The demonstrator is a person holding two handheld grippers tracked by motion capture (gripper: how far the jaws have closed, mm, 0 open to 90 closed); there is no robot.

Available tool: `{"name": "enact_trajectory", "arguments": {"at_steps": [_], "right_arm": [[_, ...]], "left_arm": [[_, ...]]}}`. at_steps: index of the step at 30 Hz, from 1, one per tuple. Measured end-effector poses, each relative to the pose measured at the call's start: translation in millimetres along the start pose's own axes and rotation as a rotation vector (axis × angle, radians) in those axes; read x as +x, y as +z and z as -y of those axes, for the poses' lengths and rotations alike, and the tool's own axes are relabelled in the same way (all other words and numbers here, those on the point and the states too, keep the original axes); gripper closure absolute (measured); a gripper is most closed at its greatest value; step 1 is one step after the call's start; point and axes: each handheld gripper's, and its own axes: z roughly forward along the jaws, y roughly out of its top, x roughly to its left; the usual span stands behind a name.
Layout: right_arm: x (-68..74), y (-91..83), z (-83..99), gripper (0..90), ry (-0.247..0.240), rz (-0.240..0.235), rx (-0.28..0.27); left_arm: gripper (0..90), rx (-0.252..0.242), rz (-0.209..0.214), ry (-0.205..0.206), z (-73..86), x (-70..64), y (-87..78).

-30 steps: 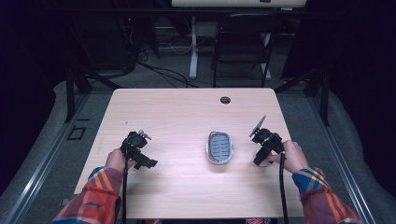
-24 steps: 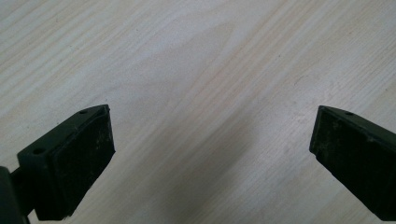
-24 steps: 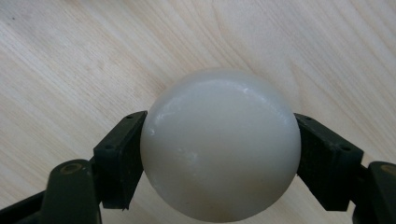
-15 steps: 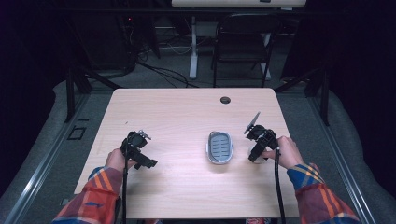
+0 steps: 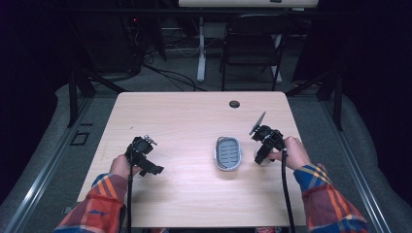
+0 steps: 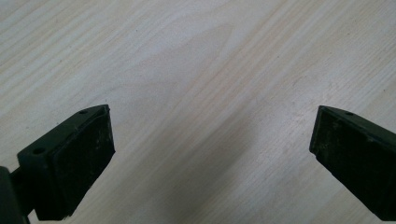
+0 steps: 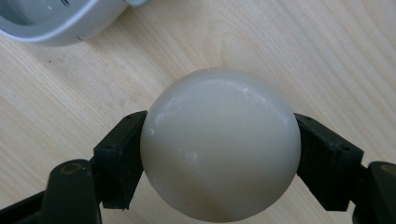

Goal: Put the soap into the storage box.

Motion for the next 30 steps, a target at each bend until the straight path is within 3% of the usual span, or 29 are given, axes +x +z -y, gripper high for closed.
{"name": "enact_trajectory", "arguments": {"at_steps": [1,2,5,9,24,26,27,30], "right_arm": [[1.9,3.0,1.2,24.0,0.029,-0.003,-0.052],[0.5,-1.9,-1.6,24.0,0.003,0.003,-0.001],[1.0,-2.4,-3.3,24.0,0.001,0.003,-0.028],[1.0,-4.2,-6.1,24.0,-0.016,0.012,-0.010],[0.8,-21.9,-14.5,24.0,-0.026,0.027,-0.021],[2.7,-22.7,-15.5,24.0,-0.007,0.021,-0.041],[1.6,-25.8,-17.3,24.0,-0.031,0.028,-0.016],[2.7,-28.2,-20.0,24.0,-0.037,0.031,-0.022]], "left_arm": [[0.0,0.000,0.001,0.001,0.0,0.1,0.0],[0.0,0.000,0.001,0.000,-0.1,0.1,0.0],[0.0,-0.001,0.005,0.000,-0.2,-0.2,0.3],[0.0,0.001,0.003,0.000,-0.1,0.3,0.3],[0.0,0.001,0.005,0.000,-0.4,0.3,0.5],[0.0,0.003,0.006,0.000,-0.8,0.0,0.4],[0.0,0.003,0.007,0.001,-1.0,-0.1,0.5],[0.0,0.003,0.007,0.000,-1.0,0.0,0.7]]}}
